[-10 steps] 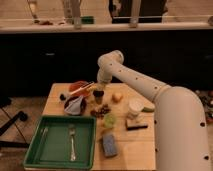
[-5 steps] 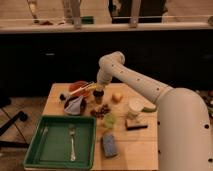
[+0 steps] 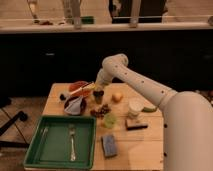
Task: Place banana in metal cup
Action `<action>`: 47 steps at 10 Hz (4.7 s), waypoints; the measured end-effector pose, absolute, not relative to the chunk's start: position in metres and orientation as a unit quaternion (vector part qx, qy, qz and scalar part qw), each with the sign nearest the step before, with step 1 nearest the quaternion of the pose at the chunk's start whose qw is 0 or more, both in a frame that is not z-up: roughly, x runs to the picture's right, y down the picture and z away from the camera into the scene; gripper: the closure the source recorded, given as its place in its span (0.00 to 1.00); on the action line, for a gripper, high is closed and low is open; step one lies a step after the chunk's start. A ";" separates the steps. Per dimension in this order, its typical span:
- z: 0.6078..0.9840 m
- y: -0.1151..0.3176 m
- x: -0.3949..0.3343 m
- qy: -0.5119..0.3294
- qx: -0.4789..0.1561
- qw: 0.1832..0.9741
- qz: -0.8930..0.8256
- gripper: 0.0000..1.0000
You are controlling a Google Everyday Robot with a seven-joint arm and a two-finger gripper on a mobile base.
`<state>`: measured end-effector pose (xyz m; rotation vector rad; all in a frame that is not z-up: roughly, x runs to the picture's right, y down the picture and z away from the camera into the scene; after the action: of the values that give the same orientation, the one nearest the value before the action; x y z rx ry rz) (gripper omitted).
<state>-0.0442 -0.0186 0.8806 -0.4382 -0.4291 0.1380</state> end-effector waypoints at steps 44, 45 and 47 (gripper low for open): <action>0.894 -0.012 -0.035 -0.481 -0.210 0.800 0.289 0.20; 0.894 -0.013 -0.034 -0.482 -0.209 0.800 0.290 0.20; 0.893 -0.013 -0.033 -0.482 -0.205 0.800 0.292 0.20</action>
<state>-0.0326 -0.0131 0.8935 -0.4403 -1.0335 0.6268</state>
